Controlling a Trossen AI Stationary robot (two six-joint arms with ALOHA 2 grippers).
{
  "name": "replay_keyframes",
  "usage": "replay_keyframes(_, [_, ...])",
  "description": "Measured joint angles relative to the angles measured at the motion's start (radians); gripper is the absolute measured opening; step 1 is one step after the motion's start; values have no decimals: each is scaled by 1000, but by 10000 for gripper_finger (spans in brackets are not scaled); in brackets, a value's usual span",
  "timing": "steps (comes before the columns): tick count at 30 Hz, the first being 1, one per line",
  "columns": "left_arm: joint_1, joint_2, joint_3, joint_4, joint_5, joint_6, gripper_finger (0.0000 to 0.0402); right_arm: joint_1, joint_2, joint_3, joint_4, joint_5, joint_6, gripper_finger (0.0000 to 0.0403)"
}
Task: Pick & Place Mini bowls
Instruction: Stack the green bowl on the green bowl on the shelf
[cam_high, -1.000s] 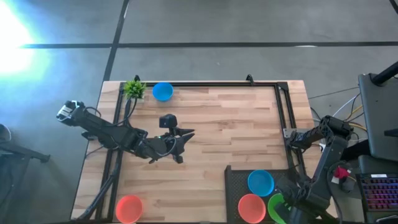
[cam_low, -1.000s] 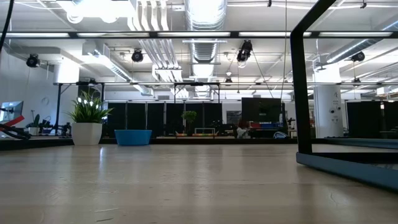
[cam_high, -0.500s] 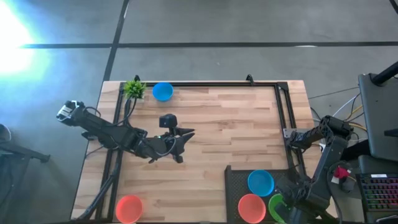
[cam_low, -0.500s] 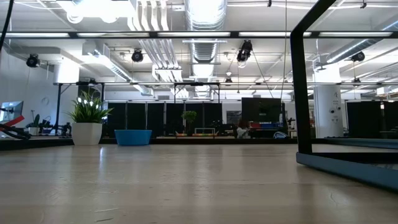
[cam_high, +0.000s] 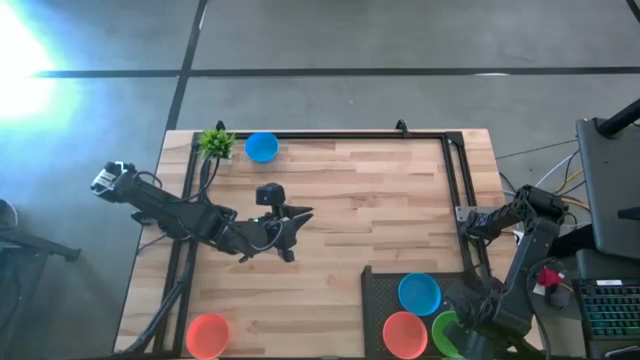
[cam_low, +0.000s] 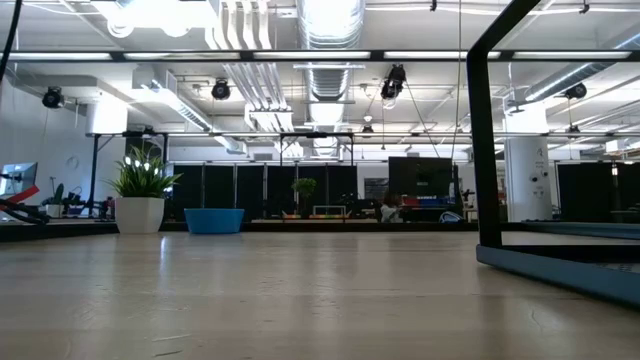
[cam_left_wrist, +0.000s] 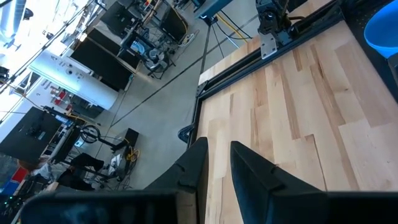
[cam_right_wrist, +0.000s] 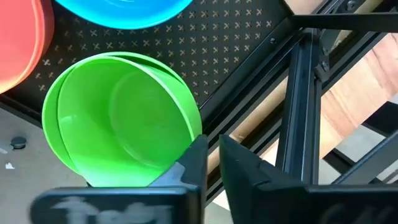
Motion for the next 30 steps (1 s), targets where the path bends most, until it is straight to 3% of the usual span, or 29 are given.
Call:
replay_keyframes(5, [0,0,0,0,0,0,71,0,1,0,8,0,3,10])
replay_keyframes(20, [0,0,4,-1,0,9,71,0,2,-90,135,0,19,8])
replay_keyframes(30, [0,0,8,0,-3,17,71,0,2,-66,128,-36,30,8])
